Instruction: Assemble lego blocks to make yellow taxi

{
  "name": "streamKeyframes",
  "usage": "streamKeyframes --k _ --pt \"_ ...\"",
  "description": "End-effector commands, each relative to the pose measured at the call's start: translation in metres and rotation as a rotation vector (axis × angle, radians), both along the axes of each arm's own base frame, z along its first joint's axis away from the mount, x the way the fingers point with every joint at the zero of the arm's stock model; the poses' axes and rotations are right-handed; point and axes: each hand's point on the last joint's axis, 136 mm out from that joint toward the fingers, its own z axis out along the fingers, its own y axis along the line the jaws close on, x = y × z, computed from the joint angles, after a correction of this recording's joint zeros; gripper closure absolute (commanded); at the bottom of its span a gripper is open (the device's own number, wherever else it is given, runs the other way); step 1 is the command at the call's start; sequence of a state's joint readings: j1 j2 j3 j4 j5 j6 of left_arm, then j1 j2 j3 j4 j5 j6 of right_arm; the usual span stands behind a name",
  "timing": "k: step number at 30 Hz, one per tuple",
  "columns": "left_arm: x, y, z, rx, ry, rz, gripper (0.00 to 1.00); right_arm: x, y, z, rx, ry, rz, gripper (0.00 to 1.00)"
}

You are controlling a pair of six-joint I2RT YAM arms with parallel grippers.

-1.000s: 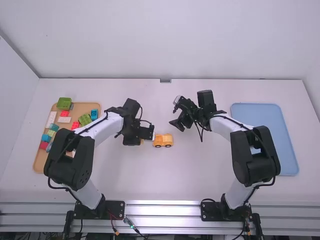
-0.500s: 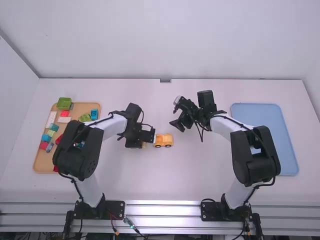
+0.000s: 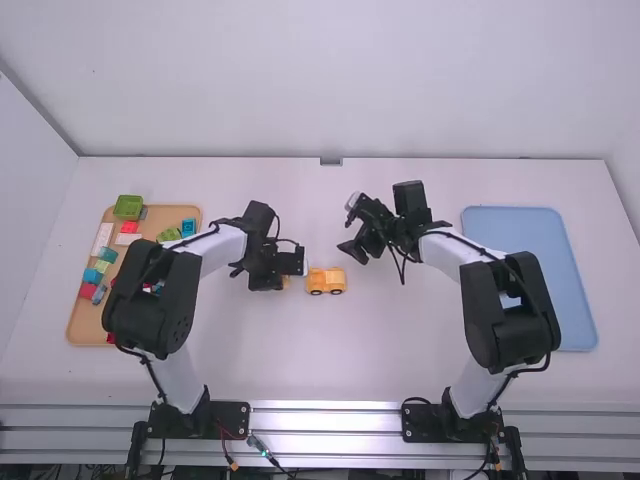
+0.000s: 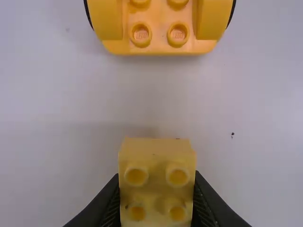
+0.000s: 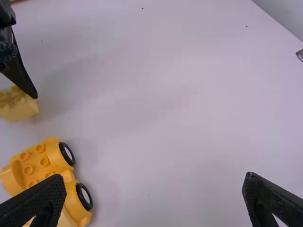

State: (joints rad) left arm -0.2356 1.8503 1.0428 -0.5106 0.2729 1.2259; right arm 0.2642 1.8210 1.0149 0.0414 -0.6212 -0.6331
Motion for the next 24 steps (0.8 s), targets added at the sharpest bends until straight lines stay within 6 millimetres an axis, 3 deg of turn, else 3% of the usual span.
streamKeyframes --k 1,11,12,15,17,18,21,24 --pt "0.0009 -0.0046 0.0024 -0.025 0.009 0.003 0.98 0.0028 0.0045 0.0103 0.015 -0.016 0.008 0.01" --pt "-0.0051 -0.0025 -0.0051 -0.021 0.015 0.003 0.93 0.0029 0.0042 0.0103 0.016 -0.014 0.005 0.01" --pt "-0.0046 -0.0026 -0.0053 -0.021 0.012 0.004 0.87 0.0028 0.0044 0.0102 0.015 -0.014 0.006 0.01" --pt "-0.0046 -0.0026 -0.0053 -0.021 0.012 0.003 0.55 0.0032 0.0036 0.0103 0.015 -0.015 0.004 0.01" --pt "-0.0052 -0.003 -0.0052 -0.023 0.015 0.003 0.27 0.0028 0.0044 0.0102 0.015 -0.014 0.006 0.01" --pt "-0.0051 -0.0031 -0.0052 -0.023 0.015 0.003 0.26 0.0029 0.0043 0.0102 0.015 -0.014 0.006 0.01" --pt "-0.0048 -0.0029 -0.0052 -0.023 0.013 0.003 0.07 0.0031 0.0037 0.0102 0.016 -0.014 0.004 0.01" --pt "-0.004 -0.0029 -0.0052 -0.022 0.01 0.003 0.01 0.0031 0.0038 0.0102 0.015 -0.014 0.004 0.01"
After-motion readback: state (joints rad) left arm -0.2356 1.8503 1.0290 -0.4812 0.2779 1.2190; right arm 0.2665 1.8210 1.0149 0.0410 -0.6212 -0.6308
